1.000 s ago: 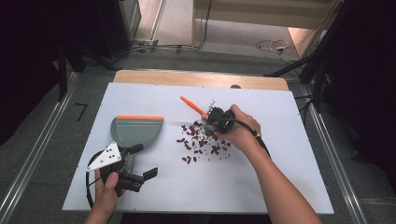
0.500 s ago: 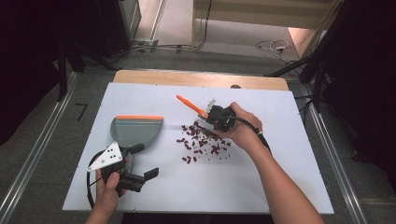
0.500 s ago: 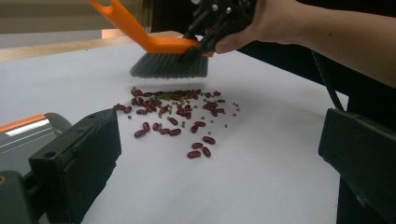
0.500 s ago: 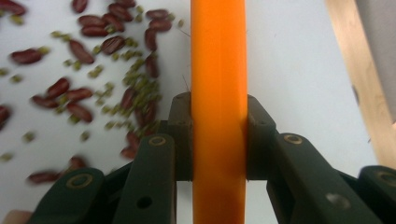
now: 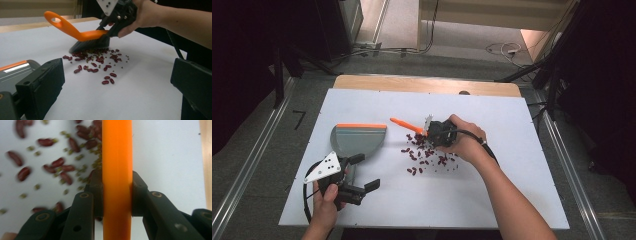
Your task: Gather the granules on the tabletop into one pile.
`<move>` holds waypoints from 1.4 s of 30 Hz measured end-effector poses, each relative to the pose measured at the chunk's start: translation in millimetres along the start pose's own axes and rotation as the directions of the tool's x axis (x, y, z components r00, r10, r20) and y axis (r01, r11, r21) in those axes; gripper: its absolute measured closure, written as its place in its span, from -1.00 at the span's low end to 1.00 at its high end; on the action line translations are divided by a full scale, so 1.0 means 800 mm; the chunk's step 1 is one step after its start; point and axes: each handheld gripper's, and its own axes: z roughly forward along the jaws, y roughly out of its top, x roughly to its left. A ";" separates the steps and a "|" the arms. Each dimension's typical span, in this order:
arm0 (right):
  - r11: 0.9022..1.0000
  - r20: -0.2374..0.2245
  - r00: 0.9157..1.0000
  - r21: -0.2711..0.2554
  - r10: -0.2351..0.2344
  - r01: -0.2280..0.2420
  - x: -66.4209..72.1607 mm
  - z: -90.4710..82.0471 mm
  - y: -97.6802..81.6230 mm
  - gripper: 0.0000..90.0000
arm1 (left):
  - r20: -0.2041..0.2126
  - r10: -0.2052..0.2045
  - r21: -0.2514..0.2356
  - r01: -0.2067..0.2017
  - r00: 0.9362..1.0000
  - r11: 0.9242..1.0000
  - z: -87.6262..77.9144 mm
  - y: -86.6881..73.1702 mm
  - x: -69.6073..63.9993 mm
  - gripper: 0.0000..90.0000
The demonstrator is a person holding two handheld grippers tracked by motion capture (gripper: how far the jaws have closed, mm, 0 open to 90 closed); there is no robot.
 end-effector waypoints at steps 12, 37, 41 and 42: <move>0.997 0.062 0.998 -0.081 -0.003 0.008 -0.016 -0.010 0.005 0.52 | 0.001 0.000 0.001 0.000 1.000 1.000 0.001 0.001 0.002 -1.00; 0.985 0.004 0.992 -0.121 -0.125 0.125 0.011 -0.018 0.002 0.52 | 0.000 -0.002 0.009 0.002 1.000 1.000 0.003 0.000 0.002 -1.00; 0.987 0.027 0.994 -0.122 -0.104 0.107 0.003 -0.016 0.009 0.52 | 0.000 -0.004 0.009 0.004 1.000 1.000 0.003 0.000 0.002 -1.00; 0.987 0.036 0.993 -0.117 -0.109 0.113 0.001 -0.014 0.012 0.52 | 0.002 -0.004 0.008 0.004 1.000 1.000 0.004 0.000 0.002 -1.00</move>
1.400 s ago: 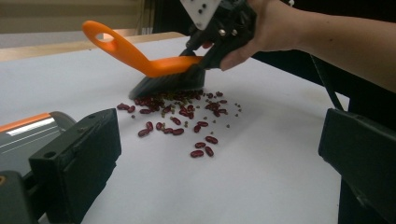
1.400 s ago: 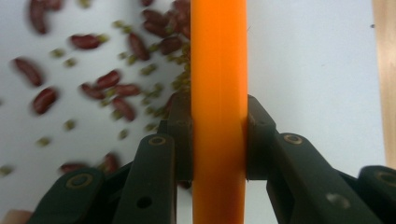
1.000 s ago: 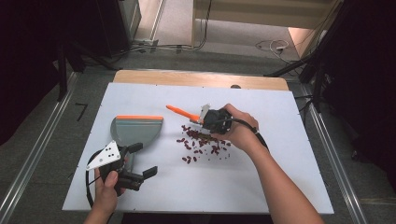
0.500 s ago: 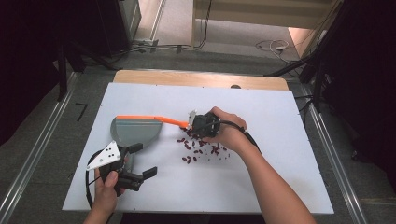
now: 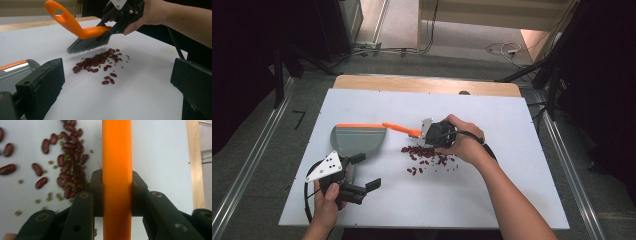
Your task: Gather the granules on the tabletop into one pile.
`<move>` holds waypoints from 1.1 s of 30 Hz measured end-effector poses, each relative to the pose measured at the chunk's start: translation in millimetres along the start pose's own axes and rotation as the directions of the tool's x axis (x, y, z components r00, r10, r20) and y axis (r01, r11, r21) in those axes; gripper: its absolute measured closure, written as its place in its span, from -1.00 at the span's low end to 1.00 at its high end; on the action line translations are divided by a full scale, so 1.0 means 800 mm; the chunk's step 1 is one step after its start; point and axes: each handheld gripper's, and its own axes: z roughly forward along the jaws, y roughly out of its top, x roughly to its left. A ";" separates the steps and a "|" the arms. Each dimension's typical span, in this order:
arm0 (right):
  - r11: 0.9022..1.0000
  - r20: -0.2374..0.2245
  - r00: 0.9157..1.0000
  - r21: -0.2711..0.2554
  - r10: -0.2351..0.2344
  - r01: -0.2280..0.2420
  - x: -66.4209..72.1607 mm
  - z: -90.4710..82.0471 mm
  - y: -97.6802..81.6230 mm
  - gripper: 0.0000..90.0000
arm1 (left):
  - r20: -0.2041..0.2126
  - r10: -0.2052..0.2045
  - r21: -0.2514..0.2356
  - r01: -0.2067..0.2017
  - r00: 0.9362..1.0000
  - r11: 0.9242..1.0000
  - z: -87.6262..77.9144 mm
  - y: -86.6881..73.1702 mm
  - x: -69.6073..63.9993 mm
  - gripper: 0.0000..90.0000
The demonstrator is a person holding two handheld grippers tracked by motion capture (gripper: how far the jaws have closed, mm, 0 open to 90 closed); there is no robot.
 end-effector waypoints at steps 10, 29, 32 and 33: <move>1.000 -0.041 0.999 0.029 -0.005 0.006 0.016 0.015 0.012 0.52 | -0.001 0.002 0.012 -0.002 1.000 1.000 0.002 -0.002 -0.001 -1.00; 0.887 -0.290 0.848 0.009 0.444 -0.461 0.022 -0.057 0.023 0.52 | -0.019 -0.003 0.003 0.003 1.000 1.000 -0.003 -0.001 0.003 -1.00; 0.841 -0.383 0.766 0.057 0.517 -0.539 0.039 -0.043 0.036 0.52 | -0.021 -0.003 -0.001 0.003 1.000 1.000 -0.004 -0.001 0.003 -1.00; 0.841 -0.383 0.766 0.057 0.517 -0.539 0.039 -0.043 0.036 0.52 | -0.020 -0.002 -0.001 0.002 1.000 1.000 -0.005 -0.001 0.004 -1.00</move>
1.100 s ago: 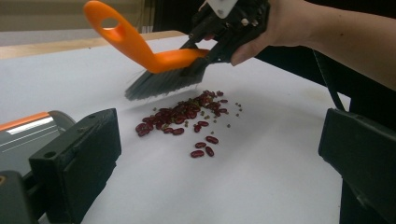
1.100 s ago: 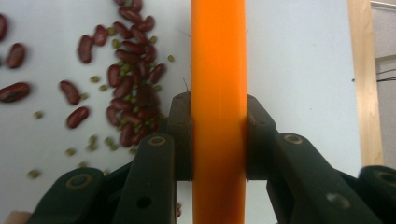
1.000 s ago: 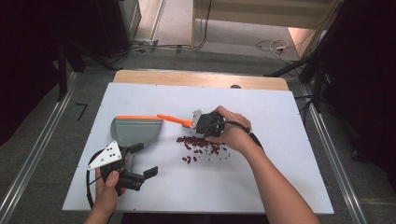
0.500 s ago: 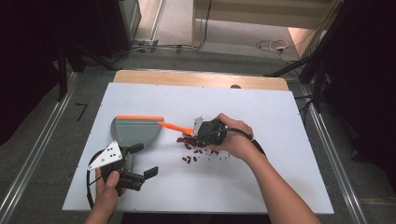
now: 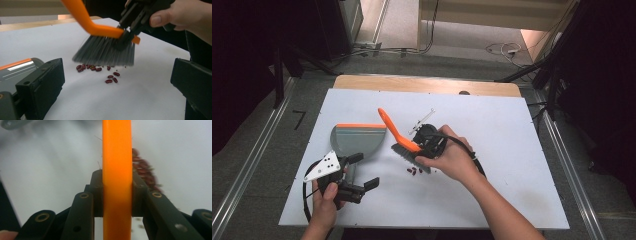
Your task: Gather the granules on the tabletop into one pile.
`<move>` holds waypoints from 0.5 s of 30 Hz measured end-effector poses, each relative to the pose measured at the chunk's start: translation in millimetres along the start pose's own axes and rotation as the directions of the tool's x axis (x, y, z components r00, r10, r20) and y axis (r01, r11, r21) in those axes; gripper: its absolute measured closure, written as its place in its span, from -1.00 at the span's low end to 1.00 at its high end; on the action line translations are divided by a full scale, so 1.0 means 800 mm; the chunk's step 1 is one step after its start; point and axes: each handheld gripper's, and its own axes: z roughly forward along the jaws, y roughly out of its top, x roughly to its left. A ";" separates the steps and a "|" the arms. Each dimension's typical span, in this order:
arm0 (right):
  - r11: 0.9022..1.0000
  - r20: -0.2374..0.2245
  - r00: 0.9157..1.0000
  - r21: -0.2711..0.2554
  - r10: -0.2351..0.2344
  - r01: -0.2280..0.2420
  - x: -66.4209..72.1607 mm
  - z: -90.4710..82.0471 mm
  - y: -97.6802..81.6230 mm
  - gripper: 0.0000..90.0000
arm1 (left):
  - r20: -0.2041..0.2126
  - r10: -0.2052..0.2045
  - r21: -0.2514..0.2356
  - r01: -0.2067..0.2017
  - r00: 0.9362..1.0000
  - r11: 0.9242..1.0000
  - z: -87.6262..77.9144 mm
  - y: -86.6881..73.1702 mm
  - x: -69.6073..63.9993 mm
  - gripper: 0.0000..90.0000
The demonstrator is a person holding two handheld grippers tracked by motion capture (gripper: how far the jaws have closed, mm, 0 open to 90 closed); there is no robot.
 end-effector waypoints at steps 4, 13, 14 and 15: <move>0.995 -0.052 0.994 -0.002 0.098 -0.099 0.013 0.022 0.001 0.52 | 0.000 -0.002 -0.003 0.002 1.000 1.000 -0.001 0.000 0.000 -1.00; 0.936 -0.114 0.931 -0.023 0.347 -0.352 -0.019 0.053 -0.001 0.52 | -0.001 -0.005 0.000 0.005 1.000 1.000 0.000 0.000 0.000 -1.00; 0.929 -0.111 0.924 -0.020 0.365 -0.370 -0.025 0.055 -0.003 0.52 | 0.000 -0.004 0.000 0.004 1.000 1.000 0.000 0.000 0.000 -1.00; 0.918 -0.125 0.912 -0.018 0.390 -0.395 -0.031 0.056 -0.005 0.52 | -0.001 -0.003 0.002 0.003 1.000 1.000 0.000 0.000 0.000 -1.00</move>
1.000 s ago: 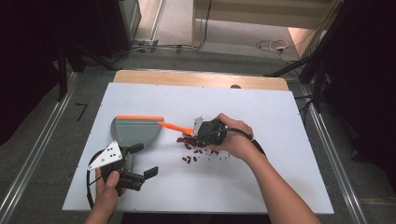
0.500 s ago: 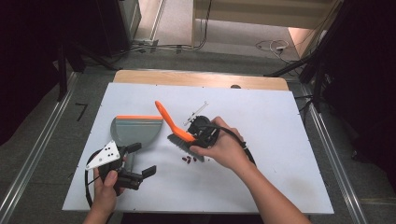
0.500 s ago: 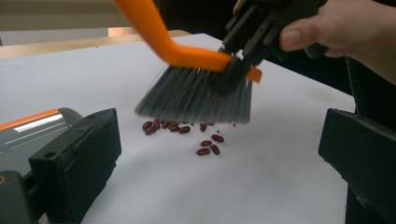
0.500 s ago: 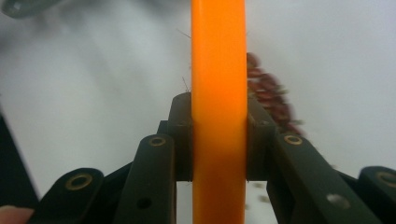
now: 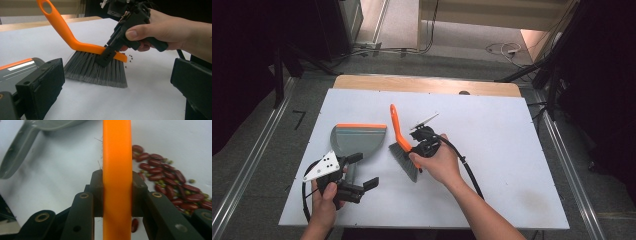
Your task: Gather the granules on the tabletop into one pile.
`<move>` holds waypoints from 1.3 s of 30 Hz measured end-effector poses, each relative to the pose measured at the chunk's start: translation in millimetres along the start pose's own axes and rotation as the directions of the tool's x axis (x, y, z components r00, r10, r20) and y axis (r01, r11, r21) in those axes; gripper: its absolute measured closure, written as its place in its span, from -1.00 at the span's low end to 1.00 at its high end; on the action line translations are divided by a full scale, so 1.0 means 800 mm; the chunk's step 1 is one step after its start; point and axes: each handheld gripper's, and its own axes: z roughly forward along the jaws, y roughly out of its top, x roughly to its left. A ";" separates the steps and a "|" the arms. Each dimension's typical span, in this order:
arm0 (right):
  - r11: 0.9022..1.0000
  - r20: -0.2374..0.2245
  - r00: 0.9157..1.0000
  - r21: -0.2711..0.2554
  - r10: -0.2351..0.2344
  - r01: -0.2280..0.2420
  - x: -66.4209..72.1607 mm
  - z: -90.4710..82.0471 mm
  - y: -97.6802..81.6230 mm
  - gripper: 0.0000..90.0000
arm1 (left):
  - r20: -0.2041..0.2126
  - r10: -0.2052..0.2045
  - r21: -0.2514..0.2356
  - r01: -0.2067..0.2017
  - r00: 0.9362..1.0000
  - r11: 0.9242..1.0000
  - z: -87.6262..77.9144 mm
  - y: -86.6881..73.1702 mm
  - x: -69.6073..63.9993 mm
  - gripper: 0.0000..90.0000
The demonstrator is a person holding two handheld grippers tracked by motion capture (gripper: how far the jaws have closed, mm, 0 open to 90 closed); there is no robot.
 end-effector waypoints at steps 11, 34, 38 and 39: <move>0.990 0.012 0.990 -0.004 0.142 -0.142 -0.040 -0.019 -0.016 0.52 | 0.003 0.001 0.005 -0.001 1.000 1.000 0.002 -0.001 -0.001 -1.00; 0.972 0.081 0.969 -0.047 0.234 -0.231 -0.100 -0.068 -0.055 0.52 | 0.004 0.003 0.010 -0.003 1.000 1.000 0.004 -0.001 -0.003 -1.00; 0.973 0.088 0.970 -0.059 0.228 -0.223 -0.100 -0.075 -0.056 0.52 | 0.003 0.003 0.012 -0.003 1.000 1.000 0.004 -0.001 -0.002 -0.99; 0.974 0.091 0.971 -0.062 0.222 -0.217 -0.098 -0.078 -0.055 0.52 | 0.003 0.001 0.010 -0.002 1.000 1.000 0.004 -0.001 -0.002 -1.00</move>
